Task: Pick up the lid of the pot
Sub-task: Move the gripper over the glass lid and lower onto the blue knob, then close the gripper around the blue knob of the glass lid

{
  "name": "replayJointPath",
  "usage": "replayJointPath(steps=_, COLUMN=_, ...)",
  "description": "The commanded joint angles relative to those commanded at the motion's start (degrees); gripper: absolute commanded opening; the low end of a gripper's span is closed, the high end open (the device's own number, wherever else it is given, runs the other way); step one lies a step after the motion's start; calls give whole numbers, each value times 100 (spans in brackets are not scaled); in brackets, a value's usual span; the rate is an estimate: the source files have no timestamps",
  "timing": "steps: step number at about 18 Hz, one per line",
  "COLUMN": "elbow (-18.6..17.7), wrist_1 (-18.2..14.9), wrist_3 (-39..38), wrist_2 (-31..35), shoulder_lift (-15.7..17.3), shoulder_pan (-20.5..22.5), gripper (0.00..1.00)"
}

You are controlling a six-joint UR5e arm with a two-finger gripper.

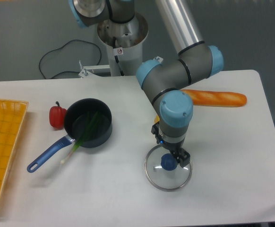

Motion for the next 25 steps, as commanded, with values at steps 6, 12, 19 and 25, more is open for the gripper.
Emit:
replayJointPath(steps=6, elbow=97, wrist_1=264, wrist_3=881, wrist_2=-9, shoulder_lift=-254, shoulder_pan=0, gripper=98)
replayJointPath(steps=12, elbow=237, wrist_1=387, wrist_3=1207, wrist_2=-17, shoulder_lift=-536, shoulder_pan=26, gripper=98)
replayJointPath(steps=19, elbow=185, wrist_1=360, wrist_3=1304, wrist_2=9, shoulder_lift=-536, shoulder_pan=18, gripper=98)
replayJointPath(steps=25, elbow=167, wrist_1=334, wrist_3=1383, wrist_2=9, shoulder_lift=-536, shoulder_pan=-44, gripper=97)
